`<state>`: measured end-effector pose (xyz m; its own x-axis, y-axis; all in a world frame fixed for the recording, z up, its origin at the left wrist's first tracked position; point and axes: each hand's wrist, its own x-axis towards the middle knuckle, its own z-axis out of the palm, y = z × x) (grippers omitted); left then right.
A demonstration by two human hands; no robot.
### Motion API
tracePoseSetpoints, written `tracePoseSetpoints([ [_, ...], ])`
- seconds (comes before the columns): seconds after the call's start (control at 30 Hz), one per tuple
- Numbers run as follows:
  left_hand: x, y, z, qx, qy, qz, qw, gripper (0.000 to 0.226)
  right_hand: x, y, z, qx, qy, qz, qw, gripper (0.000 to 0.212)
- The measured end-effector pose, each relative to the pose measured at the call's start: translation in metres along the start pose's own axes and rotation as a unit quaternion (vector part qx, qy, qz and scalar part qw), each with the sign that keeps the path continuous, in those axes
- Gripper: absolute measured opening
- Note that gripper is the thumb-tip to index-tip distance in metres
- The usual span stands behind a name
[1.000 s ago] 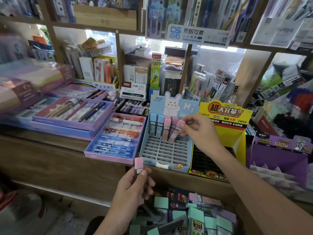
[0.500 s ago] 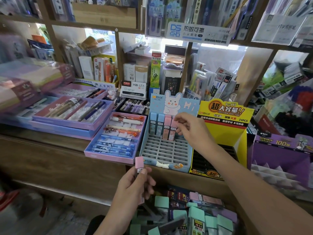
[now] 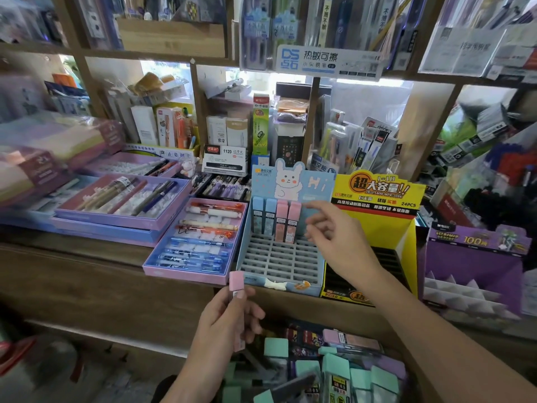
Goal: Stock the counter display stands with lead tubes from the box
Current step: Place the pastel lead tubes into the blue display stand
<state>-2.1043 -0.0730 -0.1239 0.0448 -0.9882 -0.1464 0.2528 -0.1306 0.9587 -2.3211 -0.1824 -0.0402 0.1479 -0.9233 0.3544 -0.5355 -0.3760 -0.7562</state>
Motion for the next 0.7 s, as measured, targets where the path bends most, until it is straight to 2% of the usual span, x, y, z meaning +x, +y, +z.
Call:
tracePoseSetpoints([
  [0.07, 0.001, 0.000, -0.002, -0.013, 0.003, -0.004, 1.000, 0.024, -0.024, -0.003, -0.006, 0.039, 0.003, 0.005, 0.999, 0.035],
  [0.17, 0.003, 0.001, -0.002, -0.022, 0.008, 0.000, 1.000, 0.023, -0.065, 0.000, -0.012, 0.035, -0.015, 0.023, 0.999, 0.028],
  [0.3, 0.009, 0.014, 0.002, 0.000, -0.004, 0.037, 0.999, 0.025, -0.112, 0.018, -0.021, 0.021, -0.091, 0.100, 0.991, 0.028],
  [0.47, 0.023, 0.043, 0.013, 0.061, -0.014, 0.089, 0.994, 0.027, -0.140, 0.051, -0.018, -0.043, -0.197, 0.208, 0.957, 0.015],
  [0.57, 0.036, 0.060, 0.025, 0.105, -0.020, 0.095, 0.990, 0.026, -0.145, 0.067, -0.010, -0.081, -0.240, 0.260, 0.932, 0.017],
  [0.7, 0.059, 0.080, 0.035, 0.205, -0.046, 0.168, 0.963, 0.023, -0.146, 0.074, -0.005, -0.104, -0.268, 0.289, 0.913, 0.024],
])
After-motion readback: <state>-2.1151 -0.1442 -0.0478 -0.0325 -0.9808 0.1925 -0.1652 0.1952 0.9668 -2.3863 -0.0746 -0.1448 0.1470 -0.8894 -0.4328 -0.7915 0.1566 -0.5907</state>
